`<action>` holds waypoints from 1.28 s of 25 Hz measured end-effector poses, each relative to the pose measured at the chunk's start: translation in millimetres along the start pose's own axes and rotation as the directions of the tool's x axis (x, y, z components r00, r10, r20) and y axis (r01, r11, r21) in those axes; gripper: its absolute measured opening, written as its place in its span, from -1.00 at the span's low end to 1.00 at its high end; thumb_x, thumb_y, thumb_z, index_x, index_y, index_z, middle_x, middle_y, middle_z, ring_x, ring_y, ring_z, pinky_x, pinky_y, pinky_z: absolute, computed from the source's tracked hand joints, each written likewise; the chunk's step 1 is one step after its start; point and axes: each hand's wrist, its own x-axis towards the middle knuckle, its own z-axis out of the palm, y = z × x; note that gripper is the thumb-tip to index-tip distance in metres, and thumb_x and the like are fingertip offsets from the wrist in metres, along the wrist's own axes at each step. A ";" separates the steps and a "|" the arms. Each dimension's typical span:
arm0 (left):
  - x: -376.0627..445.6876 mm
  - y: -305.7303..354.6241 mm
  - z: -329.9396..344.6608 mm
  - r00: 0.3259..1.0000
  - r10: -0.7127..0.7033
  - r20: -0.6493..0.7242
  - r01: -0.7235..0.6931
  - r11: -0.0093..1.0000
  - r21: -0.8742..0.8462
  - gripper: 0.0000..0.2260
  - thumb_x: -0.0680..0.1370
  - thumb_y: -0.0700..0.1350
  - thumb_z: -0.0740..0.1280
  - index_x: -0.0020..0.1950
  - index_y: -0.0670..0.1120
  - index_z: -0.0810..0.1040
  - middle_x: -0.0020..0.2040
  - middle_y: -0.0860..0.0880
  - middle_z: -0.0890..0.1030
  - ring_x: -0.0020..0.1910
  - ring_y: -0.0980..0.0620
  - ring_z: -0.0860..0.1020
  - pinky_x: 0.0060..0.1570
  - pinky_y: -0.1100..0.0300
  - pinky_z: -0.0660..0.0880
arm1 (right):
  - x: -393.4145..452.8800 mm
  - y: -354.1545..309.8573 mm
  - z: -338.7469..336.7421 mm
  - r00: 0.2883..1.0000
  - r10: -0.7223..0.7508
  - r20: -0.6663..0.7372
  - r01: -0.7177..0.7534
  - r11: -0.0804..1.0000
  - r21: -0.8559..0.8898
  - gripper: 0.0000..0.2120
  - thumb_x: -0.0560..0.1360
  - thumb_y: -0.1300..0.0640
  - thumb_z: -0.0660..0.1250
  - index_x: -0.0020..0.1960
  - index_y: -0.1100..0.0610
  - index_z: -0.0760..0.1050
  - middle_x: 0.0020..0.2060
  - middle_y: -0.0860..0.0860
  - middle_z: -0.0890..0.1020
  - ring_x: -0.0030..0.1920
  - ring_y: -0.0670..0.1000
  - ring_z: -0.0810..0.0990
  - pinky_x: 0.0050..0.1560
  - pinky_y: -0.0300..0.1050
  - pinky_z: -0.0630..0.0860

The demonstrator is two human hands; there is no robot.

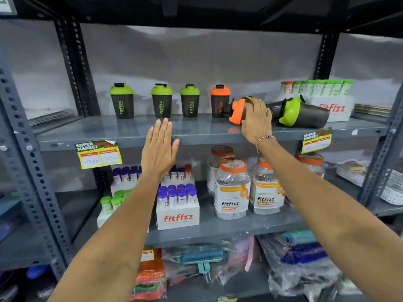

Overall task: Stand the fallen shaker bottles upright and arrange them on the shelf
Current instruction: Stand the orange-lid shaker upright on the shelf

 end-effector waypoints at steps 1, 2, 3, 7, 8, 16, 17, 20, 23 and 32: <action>-0.3 -0.2 2.7 1.000 -0.003 -0.028 0.004 1.000 0.015 -0.48 0.65 0.05 -0.06 0.49 -0.24 0.28 0.49 -0.19 0.31 0.49 -0.15 0.24 0.49 -0.04 0.10 | 5.5 4.4 -1.2 0.999 0.034 0.039 -0.034 0.999 -0.008 -0.34 0.45 0.17 0.38 0.46 0.23 0.19 0.49 0.16 0.21 0.52 0.17 0.11 0.47 0.19 0.11; 1.3 -2.1 3.7 0.999 -0.002 -0.053 0.003 1.000 0.022 -0.51 0.65 0.03 -0.03 0.43 -0.24 0.36 0.43 -0.21 0.40 0.43 -0.19 0.33 0.45 -0.06 0.16 | 9.4 6.2 -4.3 0.995 0.053 0.080 -0.051 0.999 -0.018 -0.32 0.47 0.14 0.37 0.49 0.23 0.14 0.52 0.15 0.16 0.54 0.16 0.06 0.49 0.19 0.08; 1.0 -3.1 8.0 0.996 0.008 -0.089 -0.004 0.999 0.046 -0.54 0.65 0.03 -0.01 0.37 -0.24 0.42 0.34 -0.22 0.48 0.34 -0.21 0.42 0.39 -0.07 0.22 | 16.8 12.0 -4.1 0.991 0.067 0.119 -0.062 0.997 -0.044 -0.28 0.48 0.11 0.37 0.51 0.23 0.08 0.54 0.15 0.10 0.55 0.15 0.01 0.49 0.19 0.05; 4.9 -5.2 14.6 0.982 0.046 -0.184 -0.029 0.995 0.090 -0.61 0.63 0.02 0.05 0.16 -0.22 0.52 0.08 -0.19 0.58 0.04 -0.17 0.51 0.16 -0.01 0.28 | 39.0 20.5 0.1 0.967 0.069 0.247 -0.041 0.992 -0.119 -0.14 0.46 0.03 0.41 0.54 0.22 -0.04 0.55 0.13 0.07 0.56 0.13 -0.03 0.51 0.22 -0.02; 5.8 -6.6 16.3 0.975 0.051 -0.219 -0.029 0.995 0.100 -0.63 0.62 0.01 0.07 0.13 -0.21 0.53 0.05 -0.18 0.59 0.01 -0.16 0.51 0.14 0.00 0.28 | 44.2 21.2 2.0 0.961 0.078 0.265 -0.050 0.993 -0.108 -0.13 0.44 0.02 0.42 0.54 0.20 -0.02 0.54 0.13 0.12 0.56 0.13 0.01 0.50 0.24 -0.04; 7.7 -10.1 30.3 0.941 0.062 -0.332 -0.019 0.991 0.130 -0.67 0.59 0.00 0.13 0.09 -0.20 0.55 0.01 -0.16 0.60 -0.03 -0.15 0.53 0.12 0.01 0.31 | 51.8 13.6 9.8 0.969 0.112 0.218 -0.091 0.990 -0.106 -0.18 0.37 0.10 0.49 0.47 0.22 0.13 0.39 0.18 0.36 0.41 0.21 0.30 0.36 0.23 0.25; 7.5 -9.8 30.5 0.940 0.064 -0.335 -0.017 0.990 0.141 -0.67 0.59 0.01 0.14 0.09 -0.20 0.55 0.01 -0.16 0.61 -0.02 -0.15 0.53 0.13 0.01 0.31 | 52.3 10.1 8.8 0.970 0.105 0.217 -0.087 0.992 -0.090 -0.17 0.35 0.11 0.51 0.46 0.23 0.14 0.37 0.19 0.37 0.40 0.22 0.31 0.33 0.22 0.29; 8.1 -9.0 26.6 0.952 0.055 -0.302 -0.013 0.990 0.137 -0.66 0.60 0.01 0.12 0.11 -0.20 0.55 0.02 -0.16 0.60 0.00 -0.16 0.53 0.15 0.00 0.31 | 50.2 -4.4 5.4 0.979 0.071 0.190 -0.079 0.996 0.034 -0.08 0.34 0.07 0.51 0.50 0.23 0.05 0.37 0.20 0.37 0.40 0.23 0.30 0.28 0.21 0.34; 6.8 -8.1 21.8 0.967 0.045 -0.250 -0.015 0.993 0.118 -0.64 0.61 0.02 0.10 0.13 -0.20 0.54 0.05 -0.16 0.60 0.03 -0.16 0.53 0.18 -0.01 0.30 | 48.5 -22.5 3.3 0.987 0.058 0.148 -0.088 0.975 0.203 -0.04 0.36 -0.01 0.49 0.52 0.24 0.00 0.39 0.22 0.32 0.41 0.25 0.28 0.32 0.16 0.33; 20.4 -29.0 -0.5 0.973 -0.004 -0.232 0.015 0.999 0.046 -0.67 0.63 -0.02 0.06 0.03 -0.18 0.54 -0.01 -0.14 0.61 -0.02 -0.13 0.53 0.08 0.02 0.34 | 41.7 -68.4 29.2 0.913 0.350 0.210 -0.398 0.647 0.651 -0.19 0.40 -0.10 0.44 0.42 0.28 0.16 0.34 0.24 0.28 0.35 0.28 0.30 0.37 0.15 0.30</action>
